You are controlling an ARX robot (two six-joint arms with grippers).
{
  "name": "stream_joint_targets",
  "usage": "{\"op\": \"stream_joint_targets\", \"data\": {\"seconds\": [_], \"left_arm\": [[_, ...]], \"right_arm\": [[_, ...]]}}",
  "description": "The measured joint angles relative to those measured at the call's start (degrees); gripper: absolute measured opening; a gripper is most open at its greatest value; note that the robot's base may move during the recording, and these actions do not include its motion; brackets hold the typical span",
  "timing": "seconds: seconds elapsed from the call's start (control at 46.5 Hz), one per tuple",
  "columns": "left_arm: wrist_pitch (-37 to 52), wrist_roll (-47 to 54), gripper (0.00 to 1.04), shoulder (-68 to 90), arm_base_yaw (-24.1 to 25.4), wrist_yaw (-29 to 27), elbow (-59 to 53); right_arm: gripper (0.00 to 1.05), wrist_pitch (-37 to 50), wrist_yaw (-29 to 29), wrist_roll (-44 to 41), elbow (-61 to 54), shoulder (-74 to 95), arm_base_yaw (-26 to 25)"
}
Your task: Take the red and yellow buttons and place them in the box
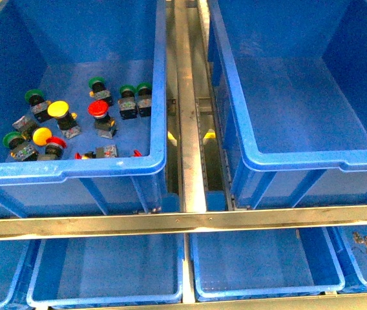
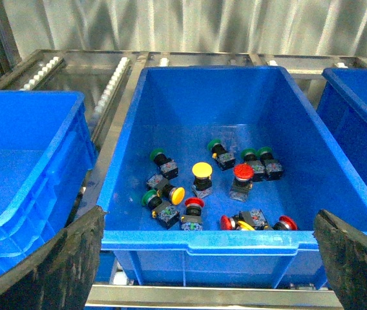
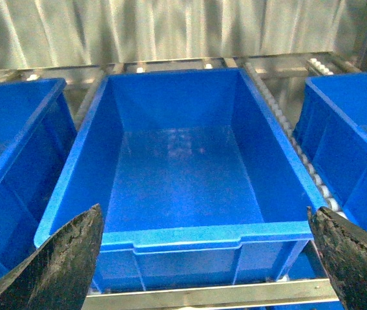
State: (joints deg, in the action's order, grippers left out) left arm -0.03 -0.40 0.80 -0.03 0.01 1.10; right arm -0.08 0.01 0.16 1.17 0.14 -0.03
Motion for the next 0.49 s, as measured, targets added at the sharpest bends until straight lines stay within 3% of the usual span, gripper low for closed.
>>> {"op": "stream_joint_targets", "data": {"seconds": [0.495], "left_arm": [[0.00, 0.00, 0.97, 0.00, 0.00, 0.00, 0.02]], "right_arm": [[0.97, 0.00, 0.00, 0.00, 0.00, 0.00, 0.00]]}}
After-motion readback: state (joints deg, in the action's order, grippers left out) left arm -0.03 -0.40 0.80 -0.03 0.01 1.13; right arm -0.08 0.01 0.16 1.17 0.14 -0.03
